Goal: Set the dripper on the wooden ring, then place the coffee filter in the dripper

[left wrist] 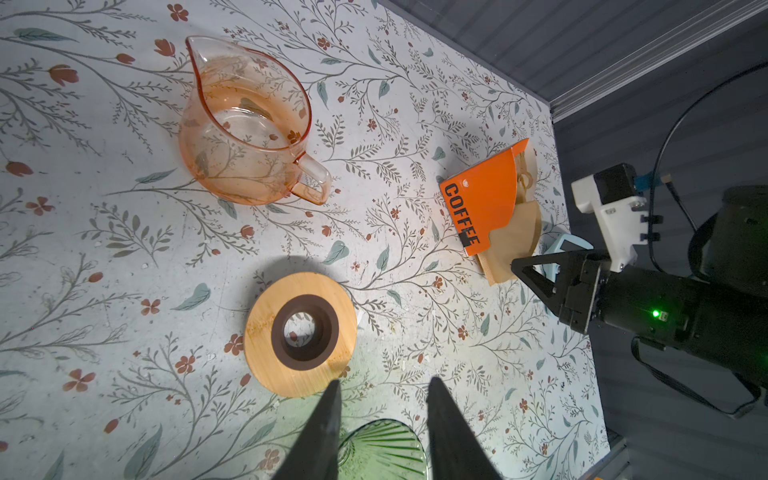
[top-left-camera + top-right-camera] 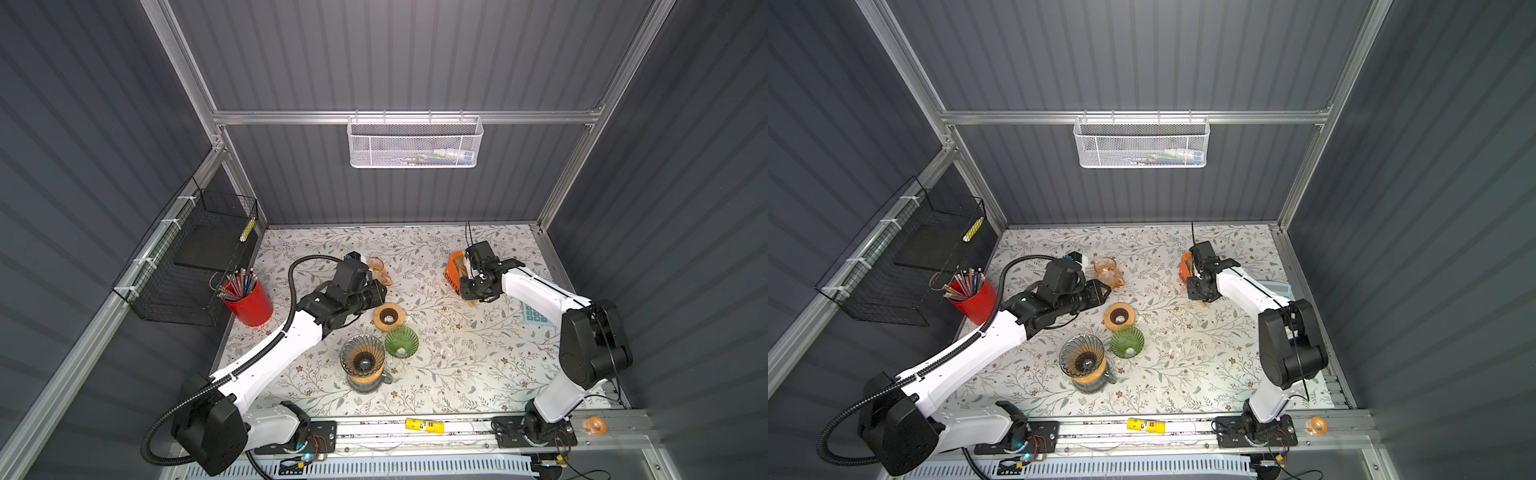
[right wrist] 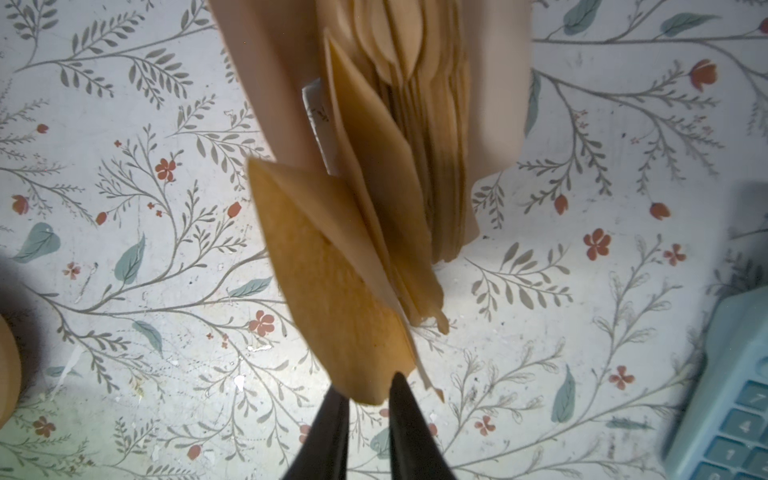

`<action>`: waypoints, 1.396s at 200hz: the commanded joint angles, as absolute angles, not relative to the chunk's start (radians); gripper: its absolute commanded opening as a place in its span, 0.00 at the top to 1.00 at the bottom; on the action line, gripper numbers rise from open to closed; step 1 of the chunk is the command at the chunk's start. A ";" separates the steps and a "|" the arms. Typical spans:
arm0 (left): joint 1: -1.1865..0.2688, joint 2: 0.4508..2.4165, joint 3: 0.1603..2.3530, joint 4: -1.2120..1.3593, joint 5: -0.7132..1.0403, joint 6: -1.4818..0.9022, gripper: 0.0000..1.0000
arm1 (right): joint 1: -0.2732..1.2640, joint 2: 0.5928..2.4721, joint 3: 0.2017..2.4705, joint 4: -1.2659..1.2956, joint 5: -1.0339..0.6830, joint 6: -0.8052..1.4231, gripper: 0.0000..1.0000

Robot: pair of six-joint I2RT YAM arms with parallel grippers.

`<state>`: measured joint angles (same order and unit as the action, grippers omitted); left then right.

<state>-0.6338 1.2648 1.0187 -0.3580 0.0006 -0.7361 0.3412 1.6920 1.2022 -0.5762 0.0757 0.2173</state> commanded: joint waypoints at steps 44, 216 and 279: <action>-0.634 1.228 0.992 -0.367 -0.005 -0.735 0.64 | 0.350 1.729 1.246 -0.586 0.075 0.222 0.76; -0.633 1.219 0.974 -0.362 -0.014 -0.718 0.64 | 0.392 1.673 1.212 -0.632 0.127 0.271 1.00; -0.634 1.221 0.972 -0.367 -0.009 -0.709 0.64 | 0.420 1.656 1.206 -0.664 0.142 0.302 1.00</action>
<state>-0.6338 1.2343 0.9840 -0.3584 -0.0036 -0.7349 0.4026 1.6894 1.2175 -0.6258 0.1188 0.2768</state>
